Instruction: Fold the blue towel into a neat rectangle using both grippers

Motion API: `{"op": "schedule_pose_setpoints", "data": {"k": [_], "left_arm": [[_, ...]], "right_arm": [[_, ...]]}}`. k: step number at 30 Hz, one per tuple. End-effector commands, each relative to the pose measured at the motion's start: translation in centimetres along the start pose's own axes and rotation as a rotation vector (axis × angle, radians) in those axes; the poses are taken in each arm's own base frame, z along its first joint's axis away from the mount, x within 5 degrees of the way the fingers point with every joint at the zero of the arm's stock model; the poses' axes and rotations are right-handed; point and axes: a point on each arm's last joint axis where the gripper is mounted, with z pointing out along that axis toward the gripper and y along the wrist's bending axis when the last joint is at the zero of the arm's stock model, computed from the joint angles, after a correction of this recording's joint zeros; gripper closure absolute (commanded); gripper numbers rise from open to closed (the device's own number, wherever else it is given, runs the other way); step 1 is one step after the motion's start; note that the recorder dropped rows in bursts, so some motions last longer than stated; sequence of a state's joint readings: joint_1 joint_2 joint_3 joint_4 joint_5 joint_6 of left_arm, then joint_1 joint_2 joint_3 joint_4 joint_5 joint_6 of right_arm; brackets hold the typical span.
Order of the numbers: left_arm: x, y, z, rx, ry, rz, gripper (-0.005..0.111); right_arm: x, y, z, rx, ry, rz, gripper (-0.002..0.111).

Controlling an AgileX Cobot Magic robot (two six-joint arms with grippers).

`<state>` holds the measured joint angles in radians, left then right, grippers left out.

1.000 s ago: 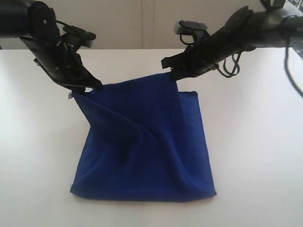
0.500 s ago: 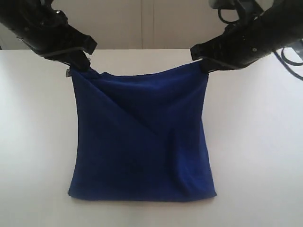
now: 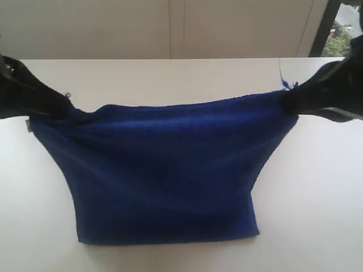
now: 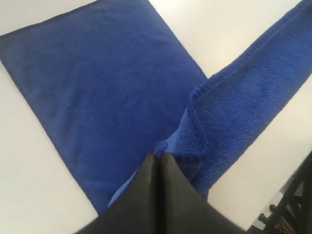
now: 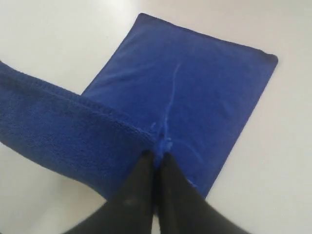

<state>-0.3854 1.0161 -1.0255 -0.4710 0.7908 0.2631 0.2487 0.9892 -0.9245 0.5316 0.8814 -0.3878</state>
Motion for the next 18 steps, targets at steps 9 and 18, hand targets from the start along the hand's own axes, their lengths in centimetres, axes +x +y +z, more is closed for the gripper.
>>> {"op": "schedule_pose_setpoints", "data": {"k": [9,18], "left_arm": [[4.4,-1.7,-1.3,0.076,-0.065,-0.059,0.107],[3.1,-0.5,-0.9,-0.018,-0.239,-0.088,0.107]], "right_arm": [[4.7,1.5,-2.6,-0.030,0.044,0.078,0.108],[2.6,-0.4,-0.5,0.067,-0.106,0.067,0.108]]}}
